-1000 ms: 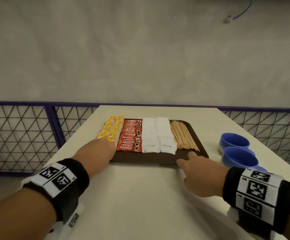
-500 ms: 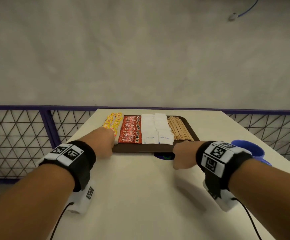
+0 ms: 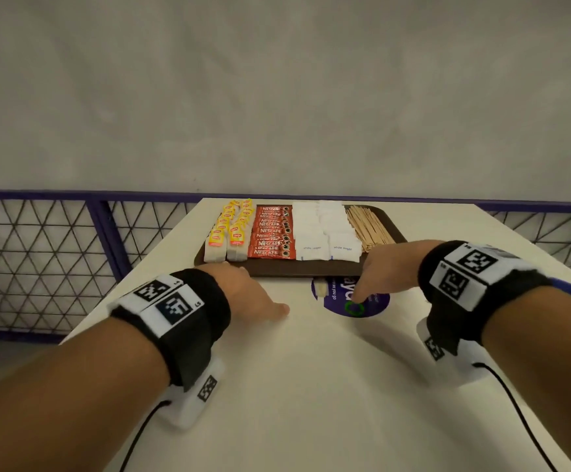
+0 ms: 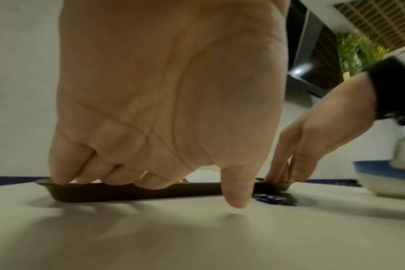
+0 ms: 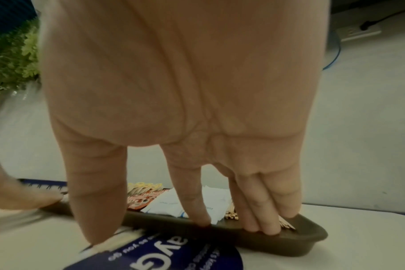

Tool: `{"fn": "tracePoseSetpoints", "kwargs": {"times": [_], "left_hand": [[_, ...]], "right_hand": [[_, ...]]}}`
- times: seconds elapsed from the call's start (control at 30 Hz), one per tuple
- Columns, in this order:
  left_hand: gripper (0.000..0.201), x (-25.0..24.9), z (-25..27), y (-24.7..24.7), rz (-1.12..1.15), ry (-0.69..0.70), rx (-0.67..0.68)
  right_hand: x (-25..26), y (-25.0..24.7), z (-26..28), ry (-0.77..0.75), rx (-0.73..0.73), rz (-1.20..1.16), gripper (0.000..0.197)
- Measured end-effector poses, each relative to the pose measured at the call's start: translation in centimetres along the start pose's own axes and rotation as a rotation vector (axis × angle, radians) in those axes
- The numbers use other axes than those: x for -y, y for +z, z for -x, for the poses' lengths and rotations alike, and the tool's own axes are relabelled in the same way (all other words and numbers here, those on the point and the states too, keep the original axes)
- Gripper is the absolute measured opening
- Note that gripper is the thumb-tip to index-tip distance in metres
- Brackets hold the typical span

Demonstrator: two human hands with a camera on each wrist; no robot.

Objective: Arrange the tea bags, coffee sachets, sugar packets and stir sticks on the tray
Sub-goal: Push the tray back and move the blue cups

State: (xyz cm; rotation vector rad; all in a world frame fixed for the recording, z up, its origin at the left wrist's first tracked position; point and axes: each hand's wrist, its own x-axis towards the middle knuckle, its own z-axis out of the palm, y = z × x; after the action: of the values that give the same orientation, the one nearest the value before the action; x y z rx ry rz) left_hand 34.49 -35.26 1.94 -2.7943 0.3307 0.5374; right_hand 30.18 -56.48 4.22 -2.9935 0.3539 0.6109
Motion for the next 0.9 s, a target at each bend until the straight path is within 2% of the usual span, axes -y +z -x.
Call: {"fn": "tracePoseSetpoints", "kwargs": {"times": [0.07, 0.33, 0.43, 0.63, 0.9], "left_hand": [[0.115, 0.1, -1.2, -0.6, 0.005, -0.026, 0.006], [0.114, -0.1, -4.9, -2.4, 0.057, 0.002, 0.084], [0.116, 0.2, -6.2, -2.5, 0.063, 0.018, 0.070], [0.110, 0.0, -6.2, -2.8, 0.025, 0.040, 0.042], [0.111, 0.4, -6.6, -2.8, 0.072, 0.066, 0.063]], "right_hand": [[0.1, 0.3, -0.3, 0.007, -0.020, 0.036, 0.061], [-0.9, -0.6, -2.2, 0.037, -0.024, 0.000, 0.061], [-1.3, -0.8, -3.2, 0.032, -0.039, 0.011, 0.058], [-2.0, -0.9, -4.5, 0.038, -0.054, 0.068, 0.050], [-2.3, -0.6, -4.7, 0.035, -0.071, 0.093, 0.048]]}}
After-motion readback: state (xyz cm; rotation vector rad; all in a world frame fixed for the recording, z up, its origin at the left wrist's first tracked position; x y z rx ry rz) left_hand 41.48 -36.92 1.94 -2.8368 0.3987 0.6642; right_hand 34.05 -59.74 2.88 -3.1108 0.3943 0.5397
